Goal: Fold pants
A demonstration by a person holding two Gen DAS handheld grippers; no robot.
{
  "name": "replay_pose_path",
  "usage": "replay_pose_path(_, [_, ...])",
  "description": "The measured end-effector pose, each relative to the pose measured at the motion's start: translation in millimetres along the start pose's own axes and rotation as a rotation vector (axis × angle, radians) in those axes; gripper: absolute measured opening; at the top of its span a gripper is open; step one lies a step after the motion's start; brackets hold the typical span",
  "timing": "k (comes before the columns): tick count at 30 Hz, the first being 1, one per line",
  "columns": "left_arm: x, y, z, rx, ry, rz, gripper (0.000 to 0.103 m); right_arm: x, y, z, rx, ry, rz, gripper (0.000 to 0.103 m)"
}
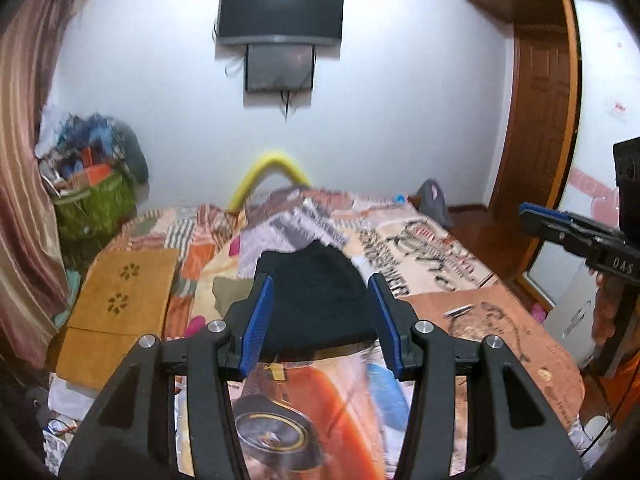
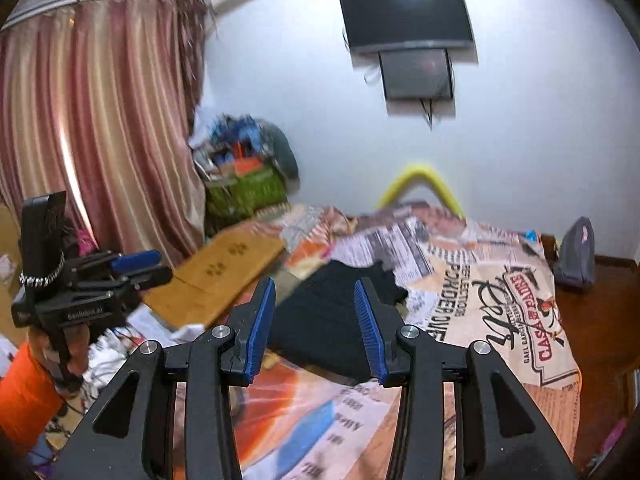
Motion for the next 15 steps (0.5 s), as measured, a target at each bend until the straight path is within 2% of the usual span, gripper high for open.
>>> replay_pose_path(4, [-50, 41, -1, 0.042, 0.095, -0.045, 0.049, -44, -13, 0, 0.007, 0.08, -0.005, 0.038])
replay_pose_path(8, [-86, 70, 2, 0.04, 0.161, -0.043, 0.049, -75, -22, 3, 0.01, 0.14, -0.005, 0.038])
replay_pose_path(14, [-126, 95, 8, 0.043, 0.237, -0.067, 0.067, -105, -32, 12, -0.016, 0.216, 0.043, 0.038])
replay_pose_path(15, [-131, 98, 10, 0.046, 0.244, -0.074, 0.072, -108, -33, 14, -0.018, 0.219, 0.043, 0.044])
Point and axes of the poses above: each gripper's, at about its wrist camera, not at the fingertips, and x roughly the way its jaws point, y to its right, z to its underside, the point moved 10 cm from there along x, roughly the way its jaws point, and after that the axes turned 15 degrees about z, right-handed, at the moved point
